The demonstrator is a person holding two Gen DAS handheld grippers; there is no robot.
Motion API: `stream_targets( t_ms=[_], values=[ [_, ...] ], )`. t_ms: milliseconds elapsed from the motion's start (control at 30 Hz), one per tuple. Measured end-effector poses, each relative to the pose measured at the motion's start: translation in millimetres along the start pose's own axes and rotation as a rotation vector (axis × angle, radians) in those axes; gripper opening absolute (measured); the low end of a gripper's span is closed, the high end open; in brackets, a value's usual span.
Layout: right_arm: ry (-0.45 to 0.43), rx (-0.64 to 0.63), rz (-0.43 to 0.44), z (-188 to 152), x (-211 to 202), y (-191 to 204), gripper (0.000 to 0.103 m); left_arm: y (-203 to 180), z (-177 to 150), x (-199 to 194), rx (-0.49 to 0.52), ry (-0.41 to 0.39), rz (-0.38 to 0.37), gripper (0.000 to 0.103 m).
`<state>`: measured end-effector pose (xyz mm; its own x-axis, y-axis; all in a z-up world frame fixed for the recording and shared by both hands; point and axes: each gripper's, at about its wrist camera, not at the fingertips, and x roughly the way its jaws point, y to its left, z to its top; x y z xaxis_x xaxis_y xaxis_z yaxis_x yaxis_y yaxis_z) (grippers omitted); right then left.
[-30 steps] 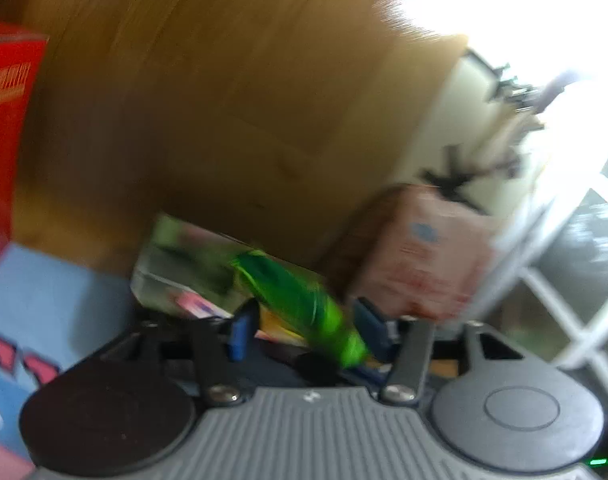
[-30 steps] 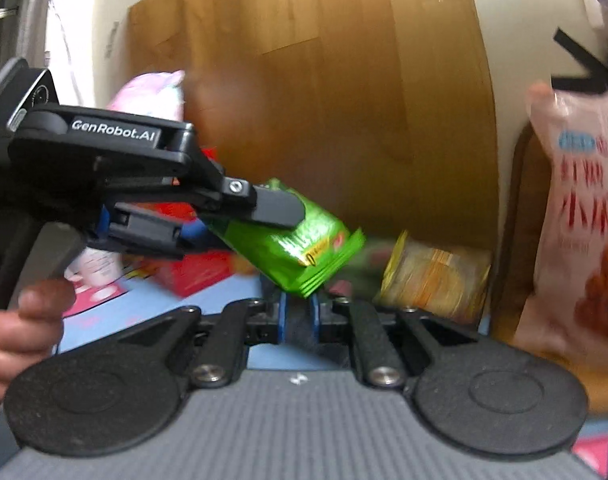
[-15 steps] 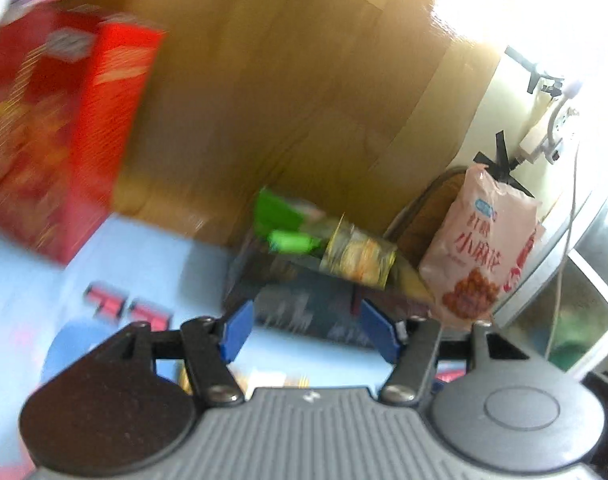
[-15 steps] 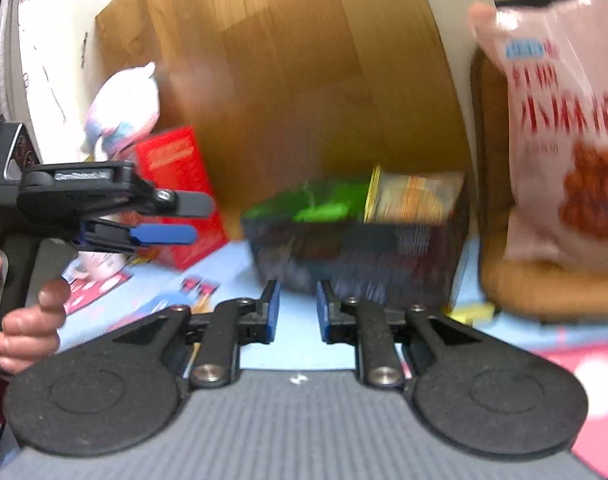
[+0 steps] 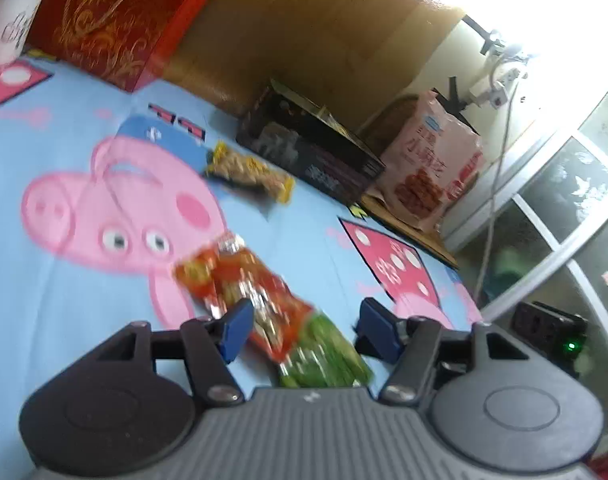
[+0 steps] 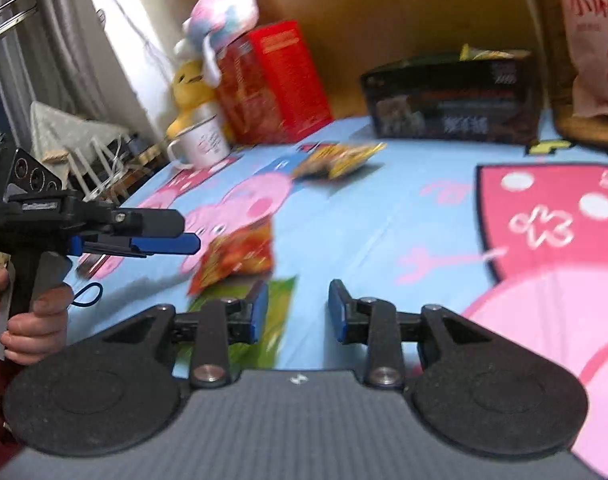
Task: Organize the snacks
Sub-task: 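Move the left gripper to the clear green vegetable bag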
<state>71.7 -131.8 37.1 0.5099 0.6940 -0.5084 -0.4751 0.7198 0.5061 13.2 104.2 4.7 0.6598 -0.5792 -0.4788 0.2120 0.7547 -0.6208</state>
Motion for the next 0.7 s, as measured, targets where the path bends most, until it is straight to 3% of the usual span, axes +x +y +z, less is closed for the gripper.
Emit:
stream_targets(
  t_ms=[200, 300, 467, 633, 700],
  values=[
    [0.006, 0.131, 0.084, -12.7, -10.6, -2.6, 0.038, -0.3, -27.3, 0.9, -0.061, 0.064, -0.033, 0.06],
    [0.029, 0.319, 0.189, -19.2, -8.9, -14.2, 0.036, -4.1, -35.5, 8.4, -0.043, 0.061, -0.007, 0.058],
    [0.038, 0.517, 0.364, -27.6, -4.9, -20.8, 0.037, -0.6, -35.3, 5.6, -0.064, 0.053, -0.013, 0.056],
    [0.033, 0.473, 0.315, -25.1, -5.3, -8.4, 0.029, 1.0, -36.7, 4.2, -0.059, 0.045, 0.005, 0.048],
    [0.032, 0.473, 0.275, -23.9, -4.2, -8.1, 0.011, 1.5, -36.4, 3.4, -0.065, 0.05, -0.022, 0.055]
  ],
)
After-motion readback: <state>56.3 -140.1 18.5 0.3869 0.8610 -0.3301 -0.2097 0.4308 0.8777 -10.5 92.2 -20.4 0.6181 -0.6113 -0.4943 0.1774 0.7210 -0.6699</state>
